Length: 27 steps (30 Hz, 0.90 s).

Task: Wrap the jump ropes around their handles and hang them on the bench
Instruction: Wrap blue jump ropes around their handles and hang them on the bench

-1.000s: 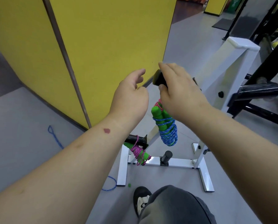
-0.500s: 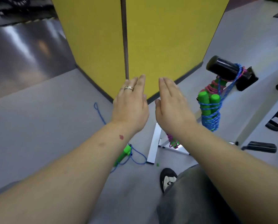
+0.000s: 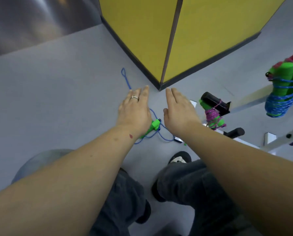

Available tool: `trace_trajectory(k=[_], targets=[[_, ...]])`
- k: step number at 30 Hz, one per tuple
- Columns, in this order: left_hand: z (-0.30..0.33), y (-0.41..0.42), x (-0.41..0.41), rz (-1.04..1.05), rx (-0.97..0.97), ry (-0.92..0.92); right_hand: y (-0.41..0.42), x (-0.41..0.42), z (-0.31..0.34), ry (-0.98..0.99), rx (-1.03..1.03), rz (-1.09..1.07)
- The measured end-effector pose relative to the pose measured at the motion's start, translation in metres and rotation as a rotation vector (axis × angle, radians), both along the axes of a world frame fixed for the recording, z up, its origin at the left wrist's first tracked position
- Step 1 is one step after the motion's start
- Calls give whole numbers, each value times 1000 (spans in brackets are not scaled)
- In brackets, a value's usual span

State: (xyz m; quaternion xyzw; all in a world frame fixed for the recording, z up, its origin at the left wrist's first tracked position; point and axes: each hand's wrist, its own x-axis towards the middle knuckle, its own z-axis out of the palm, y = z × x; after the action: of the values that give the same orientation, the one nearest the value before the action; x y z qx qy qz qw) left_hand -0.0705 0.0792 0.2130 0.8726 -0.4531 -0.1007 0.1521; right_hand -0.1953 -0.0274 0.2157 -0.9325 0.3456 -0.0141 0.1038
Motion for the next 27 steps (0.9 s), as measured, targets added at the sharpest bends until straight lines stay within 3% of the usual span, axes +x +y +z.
trace_trajectory(k=[19,23,27], targets=[[-294,-83,73,-127,578,274,-92,64,-273,527,351,46],[-329,-96,69,-184,592,334,-97,81,-309,596,365,104],[-340,-115,69,-251,581,385,-97,89,-327,566,379,15]])
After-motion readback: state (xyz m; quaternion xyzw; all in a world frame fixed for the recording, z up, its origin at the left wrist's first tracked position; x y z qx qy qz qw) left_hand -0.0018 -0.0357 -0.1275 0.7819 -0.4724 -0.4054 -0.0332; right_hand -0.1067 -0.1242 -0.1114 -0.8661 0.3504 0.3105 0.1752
